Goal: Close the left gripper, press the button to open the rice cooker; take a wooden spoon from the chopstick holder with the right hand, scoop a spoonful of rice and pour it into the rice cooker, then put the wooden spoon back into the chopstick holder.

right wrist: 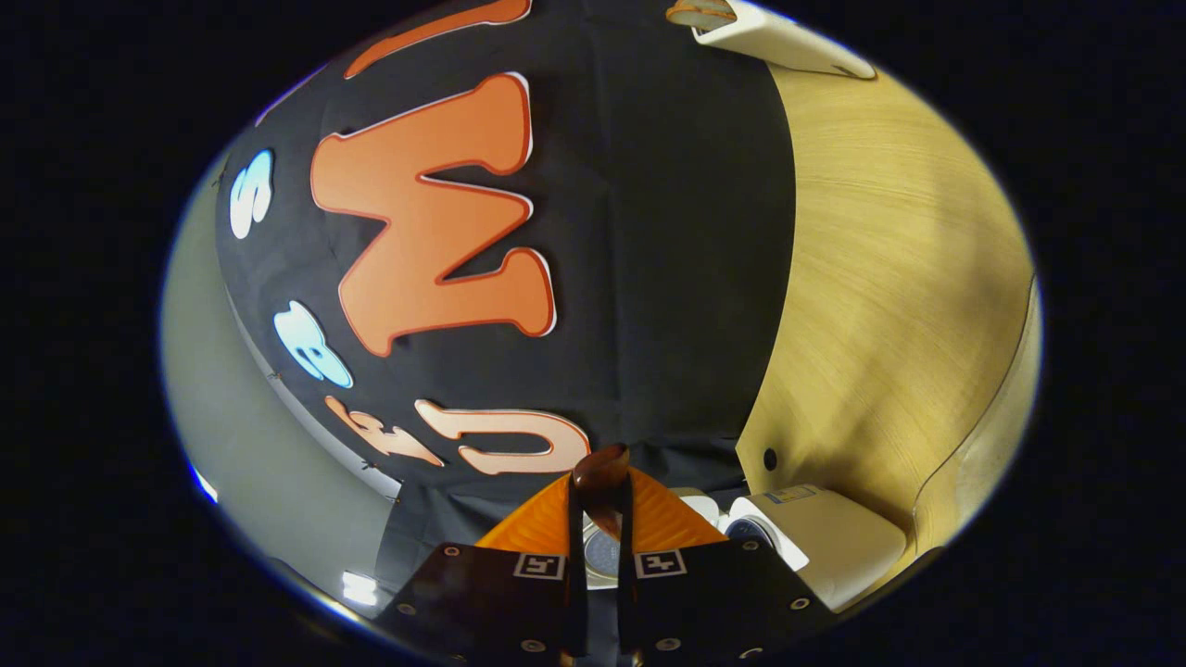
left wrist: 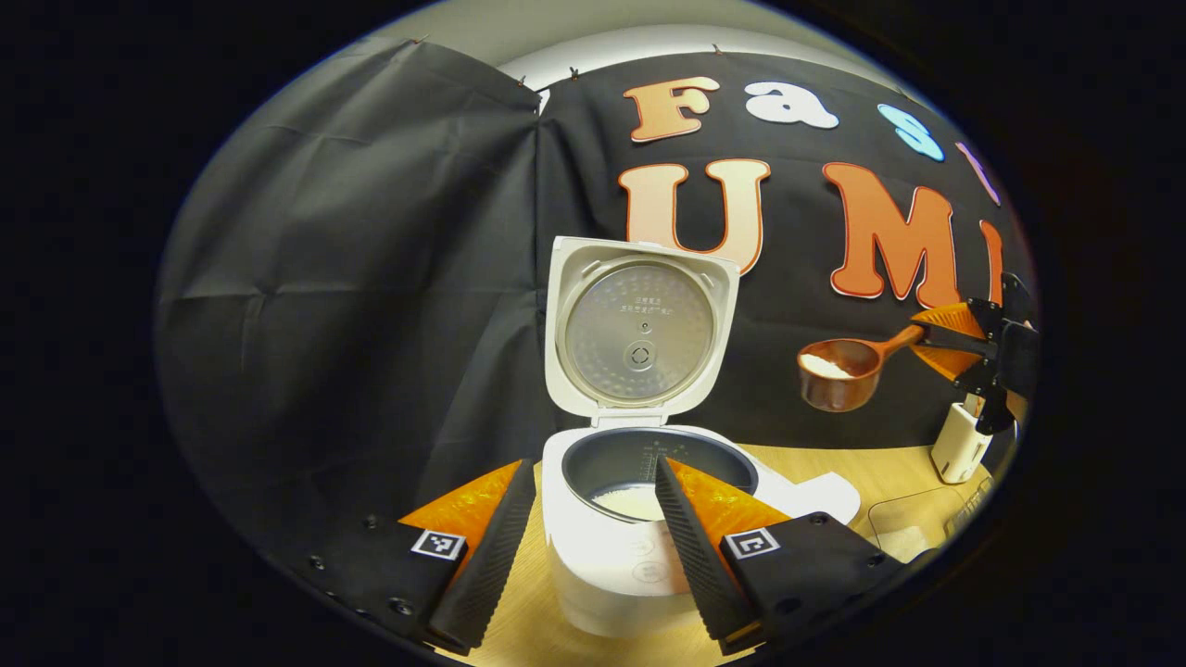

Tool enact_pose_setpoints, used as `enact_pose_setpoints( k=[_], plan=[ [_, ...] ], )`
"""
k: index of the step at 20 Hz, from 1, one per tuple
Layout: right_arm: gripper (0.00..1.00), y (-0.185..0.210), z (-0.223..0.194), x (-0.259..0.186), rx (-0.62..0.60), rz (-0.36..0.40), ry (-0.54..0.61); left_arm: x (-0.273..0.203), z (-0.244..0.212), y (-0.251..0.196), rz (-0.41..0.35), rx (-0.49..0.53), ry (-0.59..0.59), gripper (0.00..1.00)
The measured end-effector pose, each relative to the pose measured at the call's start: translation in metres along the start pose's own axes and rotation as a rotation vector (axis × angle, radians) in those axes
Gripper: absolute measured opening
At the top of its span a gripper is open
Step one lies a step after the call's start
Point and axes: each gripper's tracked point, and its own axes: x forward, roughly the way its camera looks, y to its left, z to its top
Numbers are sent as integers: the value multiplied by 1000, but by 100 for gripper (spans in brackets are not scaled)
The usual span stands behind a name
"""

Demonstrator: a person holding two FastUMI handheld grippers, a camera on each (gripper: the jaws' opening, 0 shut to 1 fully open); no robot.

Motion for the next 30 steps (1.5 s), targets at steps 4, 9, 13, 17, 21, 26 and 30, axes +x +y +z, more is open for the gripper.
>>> enact_pose_setpoints(
  k=[4,9,13,17,21,26,30],
  plan=[
    [13,6,-38,39,-46,-9,73,0,0,14,18,-10,-8,85],
    [12,9,-74,75,-228,-14,86,2,-1,18,5,-35,-13,86],
    [12,4,-95,101,-388,-22,84,6,-3,24,3,-41,-3,85],
    [13,-1,-115,113,-514,0,118,8,-5,32,9,-44,-3,85],
    [13,3,-114,120,-678,22,73,12,-11,35,11,-47,9,85],
    [13,23,-119,113,-802,100,59,18,-20,37,14,-51,30,86],
    [12,44,-130,102,-960,189,41,18,-20,34,6,-49,35,86]
  ],
)
